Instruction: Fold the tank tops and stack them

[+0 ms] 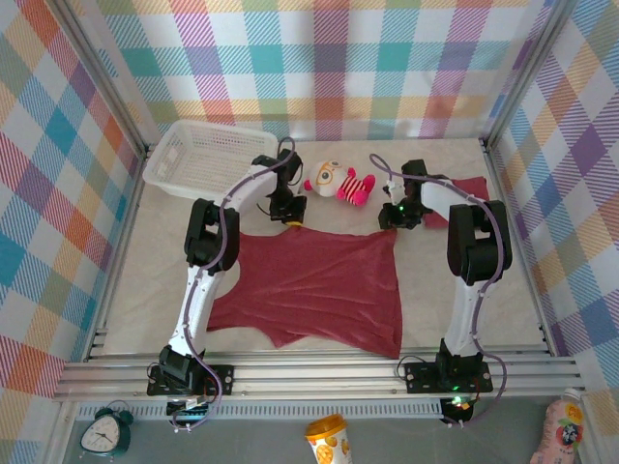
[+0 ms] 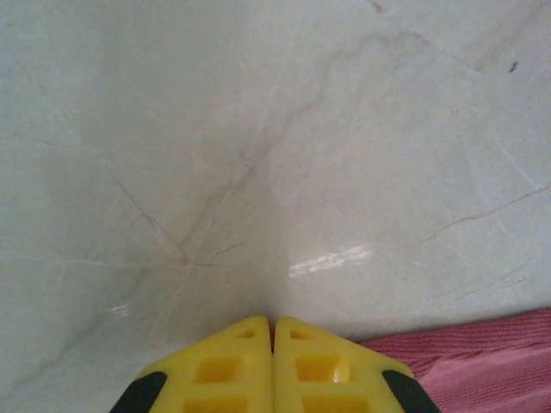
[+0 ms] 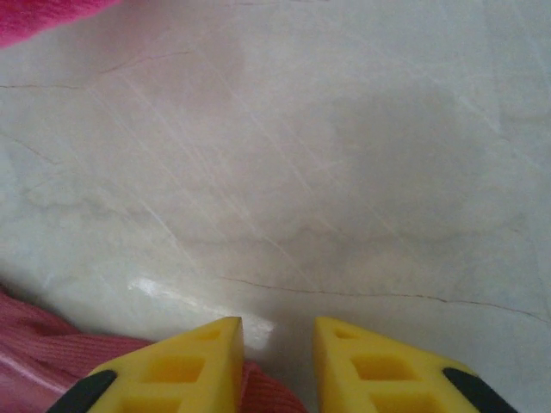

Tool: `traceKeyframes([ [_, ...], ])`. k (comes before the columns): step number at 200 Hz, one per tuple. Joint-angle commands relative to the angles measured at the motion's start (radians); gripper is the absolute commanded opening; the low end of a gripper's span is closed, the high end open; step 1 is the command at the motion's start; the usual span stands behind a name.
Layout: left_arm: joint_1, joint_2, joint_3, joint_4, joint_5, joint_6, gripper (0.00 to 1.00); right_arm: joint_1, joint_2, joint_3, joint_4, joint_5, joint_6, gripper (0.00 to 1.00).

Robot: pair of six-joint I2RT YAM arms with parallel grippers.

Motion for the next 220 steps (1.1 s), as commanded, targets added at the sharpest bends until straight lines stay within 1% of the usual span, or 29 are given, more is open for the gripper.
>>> traceKeyframes([
  [1, -0.010, 0.020, 0.049, -0.040, 0.016, 0.014, 0.03, -0.009, -0.005, 0.023, -0.021, -0.057, 0.014, 0.26],
  [7, -0.009, 0.016, 0.054, -0.043, 0.013, 0.015, 0.00, -0.008, -0.012, 0.017, -0.018, -0.060, 0.016, 0.25],
  [36, 0.003, -0.003, 0.080, -0.057, -0.050, 0.018, 0.00, -0.012, -0.045, -0.004, 0.012, -0.063, -0.006, 0.10],
  [49, 0.010, -0.013, 0.090, -0.057, -0.079, 0.013, 0.00, -0.019, -0.054, -0.003, 0.024, -0.077, -0.007, 0.06],
  [62, 0.013, -0.025, 0.096, -0.056, -0.108, 0.011, 0.00, -0.025, -0.065, -0.001, 0.037, -0.078, -0.007, 0.04],
  [88, 0.018, -0.045, 0.096, -0.059, -0.165, 0.005, 0.00, -0.049, -0.086, -0.004, 0.067, -0.097, 0.003, 0.02],
  [124, 0.020, -0.066, 0.095, -0.049, -0.197, -0.005, 0.00, -0.105, -0.119, -0.057, 0.167, -0.201, 0.080, 0.01],
  [174, 0.018, -0.115, 0.093, -0.005, -0.117, -0.014, 0.00, -0.108, -0.126, -0.070, 0.194, -0.301, 0.073, 0.02],
  [220, 0.013, -0.184, 0.043, -0.029, -0.076, 0.004, 0.00, -0.108, -0.202, -0.137, 0.197, -0.351, 0.100, 0.02],
])
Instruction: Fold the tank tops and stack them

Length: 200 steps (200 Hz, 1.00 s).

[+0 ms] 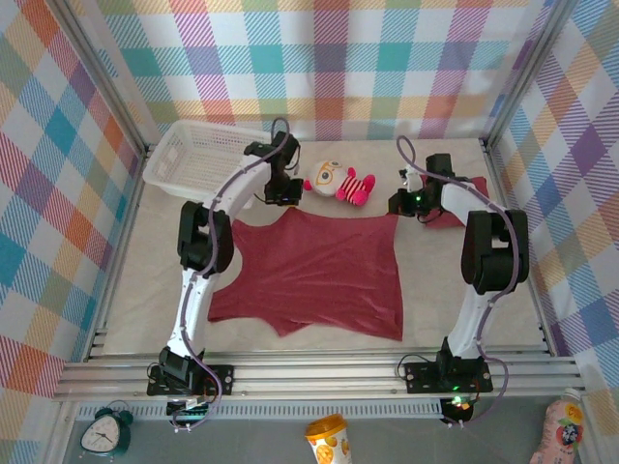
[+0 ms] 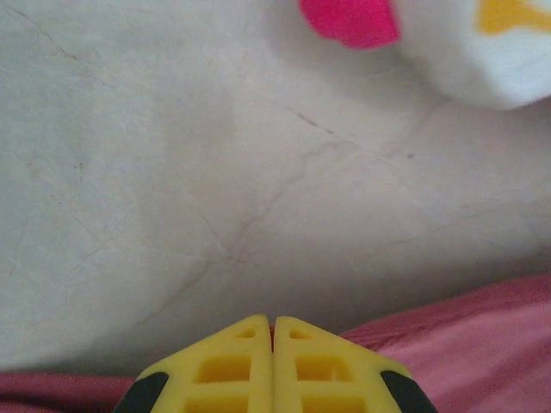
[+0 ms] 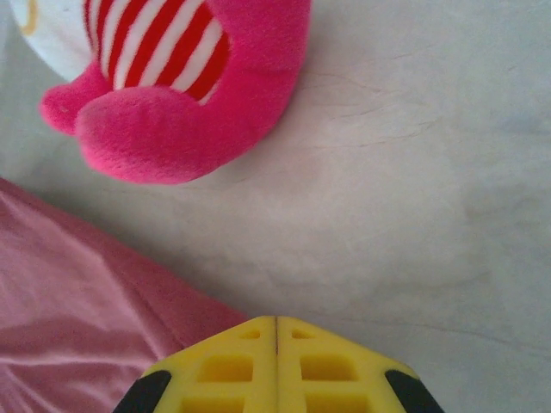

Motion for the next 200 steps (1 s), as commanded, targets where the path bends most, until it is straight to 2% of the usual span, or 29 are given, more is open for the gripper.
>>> traceKeyframes([
  [1, 0.001, -0.088, -0.026, -0.016, 0.039, 0.012, 0.00, 0.000, -0.078, -0.042, 0.020, -0.066, 0.022, 0.02],
  [49, -0.018, -0.173, -0.166, 0.013, 0.047, 0.027, 0.00, 0.000, -0.217, -0.189, 0.060, -0.060, 0.076, 0.03],
  [85, -0.035, -0.220, -0.281, 0.052, 0.036, 0.035, 0.00, -0.001, -0.264, -0.287, 0.066, -0.066, 0.085, 0.03],
  [120, -0.043, -0.237, -0.369, 0.108, 0.007, 0.053, 0.00, 0.000, -0.276, -0.381, 0.109, -0.095, 0.123, 0.03],
  [146, -0.048, -0.257, -0.419, 0.124, 0.027, 0.057, 0.00, 0.001, -0.299, -0.447, 0.125, -0.104, 0.156, 0.03],
  [200, -0.064, -0.290, -0.541, 0.136, 0.043, 0.057, 0.01, 0.003, -0.276, -0.488, 0.114, -0.088, 0.185, 0.06],
])
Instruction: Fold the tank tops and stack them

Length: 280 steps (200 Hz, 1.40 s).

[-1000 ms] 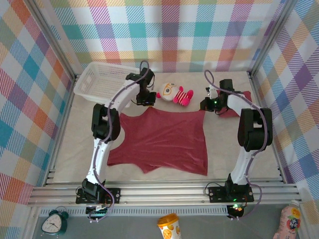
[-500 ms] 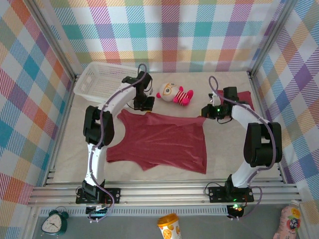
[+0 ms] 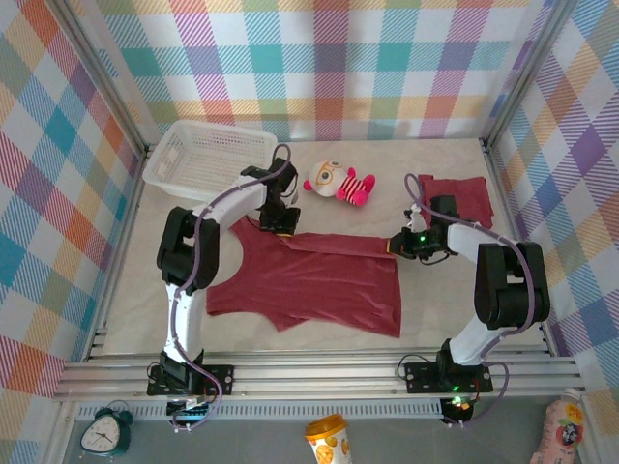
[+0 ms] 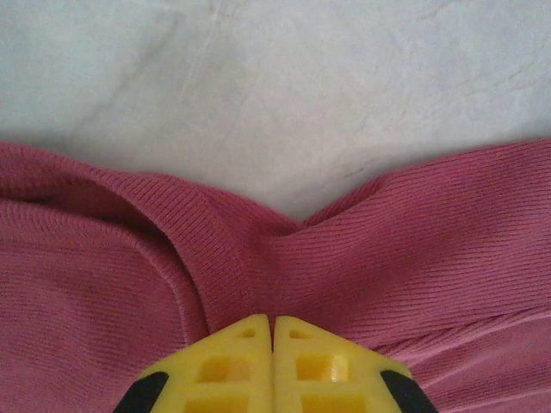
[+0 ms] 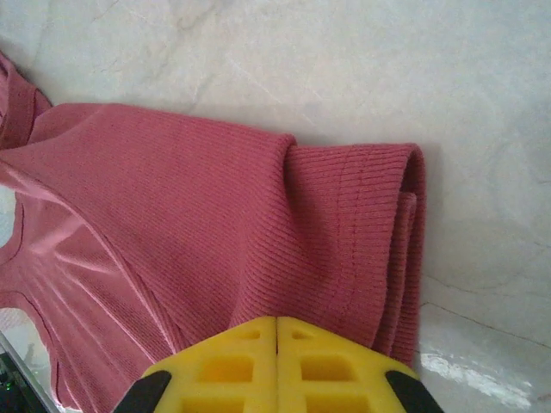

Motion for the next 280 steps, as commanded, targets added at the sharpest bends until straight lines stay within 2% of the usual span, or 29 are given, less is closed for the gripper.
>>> traceKeyframes([
  [1, -0.013, -0.048, -0.043, 0.007, 0.015, 0.015, 0.01, 0.004, -0.002, -0.014, 0.009, -0.020, 0.027, 0.07],
  [25, -0.019, -0.048, -0.061, 0.007, 0.033, 0.016, 0.08, 0.004, 0.029, 0.010, -0.081, 0.002, 0.024, 0.11],
  [45, -0.020, -0.054, -0.059, -0.026, 0.054, 0.032, 0.14, 0.003, -0.008, 0.004, -0.109, 0.033, 0.033, 0.14],
  [59, -0.021, -0.069, -0.065, -0.043, 0.087, 0.046, 0.19, 0.003, -0.023, 0.019, -0.155, 0.037, 0.032, 0.22],
  [78, -0.020, -0.071, -0.052, -0.109, 0.101, 0.080, 0.25, 0.003, -0.046, 0.038, -0.232, 0.046, 0.022, 0.24],
  [98, -0.021, -0.078, -0.038, -0.177, 0.080, 0.116, 0.30, 0.003, -0.110, 0.041, -0.265, 0.068, 0.024, 0.31],
  [116, -0.020, -0.097, -0.025, -0.194, 0.054, 0.124, 0.36, 0.006, -0.169, 0.038, -0.233, 0.042, 0.044, 0.34],
  [128, -0.018, -0.107, -0.004, -0.181, 0.056, 0.110, 0.39, 0.013, -0.193, 0.019, -0.150, 0.005, 0.100, 0.34],
  [152, -0.018, -0.057, 0.081, -0.167, 0.079, 0.081, 0.43, 0.085, -0.172, 0.001, -0.019, -0.010, 0.205, 0.35],
  [177, -0.017, 0.027, 0.132, -0.146, 0.055, 0.078, 0.43, 0.138, -0.114, -0.024, 0.050, 0.033, 0.272, 0.36],
  [211, -0.017, 0.089, 0.100, -0.111, 0.127, 0.069, 0.36, 0.138, -0.022, -0.011, 0.023, 0.111, 0.251, 0.36],
  [228, -0.017, 0.081, 0.057, -0.105, 0.136, 0.073, 0.33, 0.137, 0.019, 0.021, -0.020, 0.140, 0.213, 0.36],
  [280, -0.046, -0.001, -0.124, -0.034, 0.206, -0.007, 0.34, 0.123, 0.115, 0.111, -0.129, 0.210, 0.127, 0.37],
])
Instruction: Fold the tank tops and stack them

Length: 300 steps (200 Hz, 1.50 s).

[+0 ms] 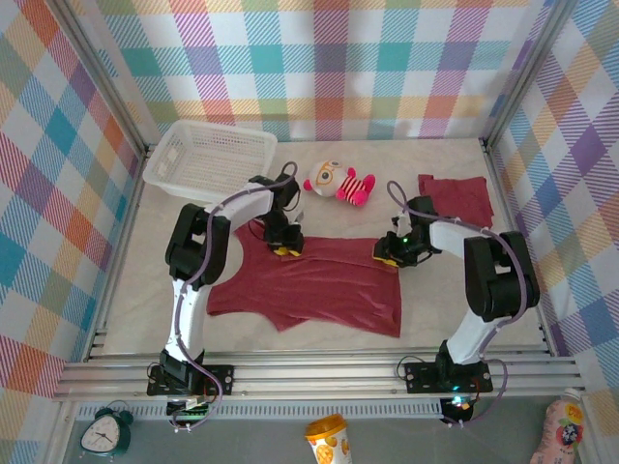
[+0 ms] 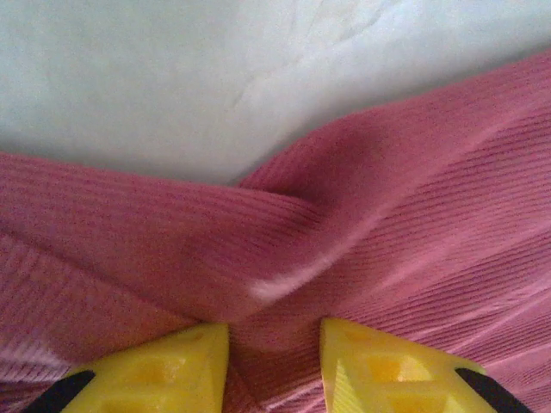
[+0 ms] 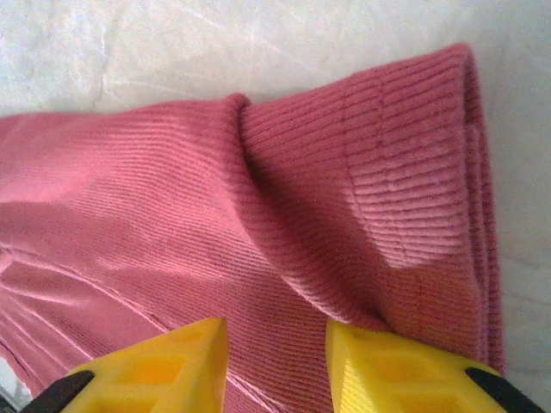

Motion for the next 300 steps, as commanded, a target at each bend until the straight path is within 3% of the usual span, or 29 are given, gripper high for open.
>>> traceKeyframes([
  [1, -0.033, -0.074, -0.076, 0.026, 0.050, -0.059, 0.35, -0.014, 0.034, 0.050, -0.068, 0.056, -0.066, 0.37],
  [46, -0.125, -0.115, -0.158, 0.095, 0.039, -0.210, 0.38, -0.045, 0.065, 0.107, -0.154, 0.132, -0.185, 0.37],
  [88, -0.183, -0.151, -0.110, 0.107, -0.051, -0.310, 0.43, -0.093, 0.075, 0.136, -0.189, 0.206, -0.278, 0.37],
  [117, -0.163, -0.178, -0.031, -0.023, -0.227, -0.280, 0.49, -0.121, 0.065, 0.150, -0.196, 0.200, -0.320, 0.40],
  [136, -0.103, -0.191, -0.001, -0.084, -0.343, -0.290, 0.50, -0.122, 0.050, 0.146, -0.179, 0.175, -0.317, 0.43],
  [186, 0.019, -0.178, 0.016, -0.078, -0.415, -0.387, 0.50, -0.122, 0.033, 0.135, -0.164, 0.155, -0.308, 0.46],
  [223, 0.025, -0.146, -0.008, -0.011, -0.495, -0.499, 0.49, -0.122, 0.037, 0.132, -0.151, 0.146, -0.302, 0.47],
  [300, 0.009, -0.055, 0.036, -0.057, -0.644, -0.697, 0.49, -0.121, 0.051, 0.128, -0.128, 0.111, -0.283, 0.47],
])
